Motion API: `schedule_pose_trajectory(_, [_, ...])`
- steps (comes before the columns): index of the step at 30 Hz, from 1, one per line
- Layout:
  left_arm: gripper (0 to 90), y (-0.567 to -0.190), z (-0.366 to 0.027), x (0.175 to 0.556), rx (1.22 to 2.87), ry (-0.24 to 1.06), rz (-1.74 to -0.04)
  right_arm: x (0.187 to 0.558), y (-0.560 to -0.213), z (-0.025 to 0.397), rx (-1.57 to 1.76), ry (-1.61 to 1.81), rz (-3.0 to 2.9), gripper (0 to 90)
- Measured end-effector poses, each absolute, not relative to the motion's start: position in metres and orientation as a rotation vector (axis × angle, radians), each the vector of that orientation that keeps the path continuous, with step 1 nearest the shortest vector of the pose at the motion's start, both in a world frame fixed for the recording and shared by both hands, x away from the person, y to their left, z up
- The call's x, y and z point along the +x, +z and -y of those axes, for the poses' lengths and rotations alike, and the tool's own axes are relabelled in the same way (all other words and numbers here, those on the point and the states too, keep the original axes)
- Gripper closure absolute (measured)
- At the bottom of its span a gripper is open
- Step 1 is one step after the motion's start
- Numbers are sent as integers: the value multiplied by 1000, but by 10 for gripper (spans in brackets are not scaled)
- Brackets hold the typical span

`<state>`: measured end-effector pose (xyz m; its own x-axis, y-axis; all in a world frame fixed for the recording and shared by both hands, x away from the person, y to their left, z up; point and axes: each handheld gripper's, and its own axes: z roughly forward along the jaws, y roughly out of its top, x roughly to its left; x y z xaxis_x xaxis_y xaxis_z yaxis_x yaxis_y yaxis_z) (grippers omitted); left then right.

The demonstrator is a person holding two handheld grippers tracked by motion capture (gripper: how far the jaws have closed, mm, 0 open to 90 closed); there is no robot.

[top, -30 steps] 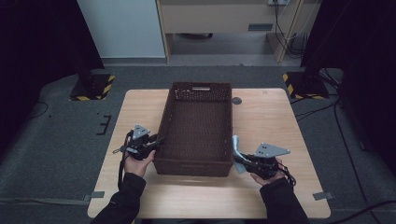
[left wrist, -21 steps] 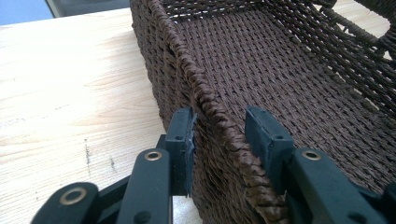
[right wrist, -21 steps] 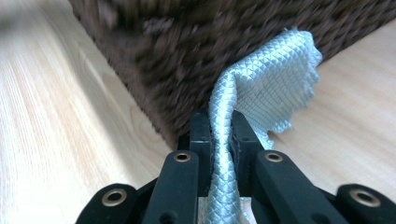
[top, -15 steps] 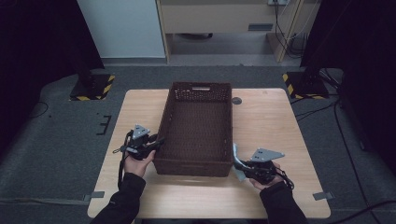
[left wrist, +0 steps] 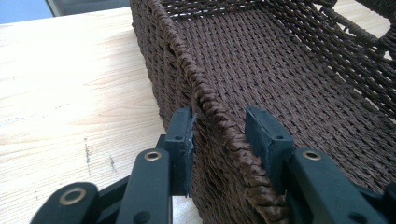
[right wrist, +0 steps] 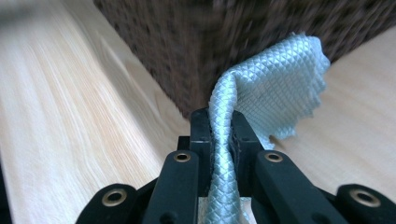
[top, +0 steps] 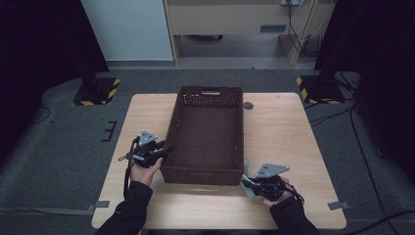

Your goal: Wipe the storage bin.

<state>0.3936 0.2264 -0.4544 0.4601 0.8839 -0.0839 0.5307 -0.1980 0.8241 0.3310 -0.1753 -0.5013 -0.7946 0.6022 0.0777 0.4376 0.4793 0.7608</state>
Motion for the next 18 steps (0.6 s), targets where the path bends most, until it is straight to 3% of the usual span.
schedule_pose_trajectory(11, [623, -454, -226, 394, 1870, 530, -1194, 313, -464, 190, 830, 1430, -2326, 830])
schedule_pose_trajectory(18, [623, -454, -226, 394, 1871, 529, -1195, 312, -477, 185, 842, 1367, -2413, 831])
